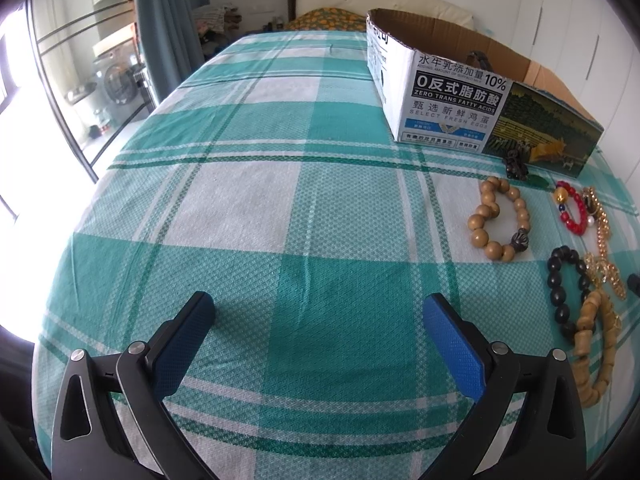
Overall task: Organize jewelry
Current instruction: 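Withdraw both tools from the box back over the jewelry, then close the left tool on the light wooden bead bracelet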
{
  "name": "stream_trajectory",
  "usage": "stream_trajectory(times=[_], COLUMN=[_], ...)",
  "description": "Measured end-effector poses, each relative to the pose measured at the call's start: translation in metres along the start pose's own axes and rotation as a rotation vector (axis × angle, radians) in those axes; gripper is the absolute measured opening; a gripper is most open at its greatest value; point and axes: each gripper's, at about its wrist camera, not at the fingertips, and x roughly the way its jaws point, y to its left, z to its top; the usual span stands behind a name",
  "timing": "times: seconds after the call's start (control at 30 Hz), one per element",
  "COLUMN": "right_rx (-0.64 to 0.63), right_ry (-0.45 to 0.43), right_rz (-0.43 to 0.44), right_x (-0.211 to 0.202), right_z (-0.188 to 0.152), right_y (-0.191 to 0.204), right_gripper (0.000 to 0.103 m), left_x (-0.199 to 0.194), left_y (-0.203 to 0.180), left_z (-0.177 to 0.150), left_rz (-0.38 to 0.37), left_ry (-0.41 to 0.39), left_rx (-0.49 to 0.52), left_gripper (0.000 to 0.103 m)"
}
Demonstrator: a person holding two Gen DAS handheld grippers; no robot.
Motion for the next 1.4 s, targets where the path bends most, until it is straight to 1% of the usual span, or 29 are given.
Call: stream_trajectory(times=[0.4,0.83,1.0,1.2,1.3,1.33,1.4], right_rx=[0.0,0.001,0.001,0.001,0.001,0.002,0.001], right_ry=[0.0,0.0,0.0,0.0,0.0,0.0,0.0], right_rz=[0.0,-0.001,0.0,0.0,0.0,0.0,-0.001], right_x=[0.0,0.0,0.001,0.0,0.0,0.0,0.0], right_z=[0.0,0.0,0.0,0.0,0.0,0.0,0.0], right_y=[0.0,0.0,0.0,0.0,0.0,0.0,0.0], right_gripper=[0.091,0.091,0.092,0.092,0.092,0.092,0.092], left_x=[0.0,0.0,-0.001,-0.003,-0.009,-0.015,-0.031], left_y=[0.0,-0.004,-0.005,-0.005,-0.002,0.0,0.0], left_z=[-0.001,-0.001,-0.003,-0.004,-0.006,-0.008,-0.012], left_rz=[0.003,0.013,0.024,0.009,-0.017,-0.049,-0.141], left_ry=[0.002,0.029,0.02,0.019,0.008,-0.006,-0.032], left_rx=[-0.003,-0.013,-0.023,-0.012,-0.027,-0.047,-0.085], left_gripper=[0.103,0.103,0.103,0.103,0.102,0.102,0.102])
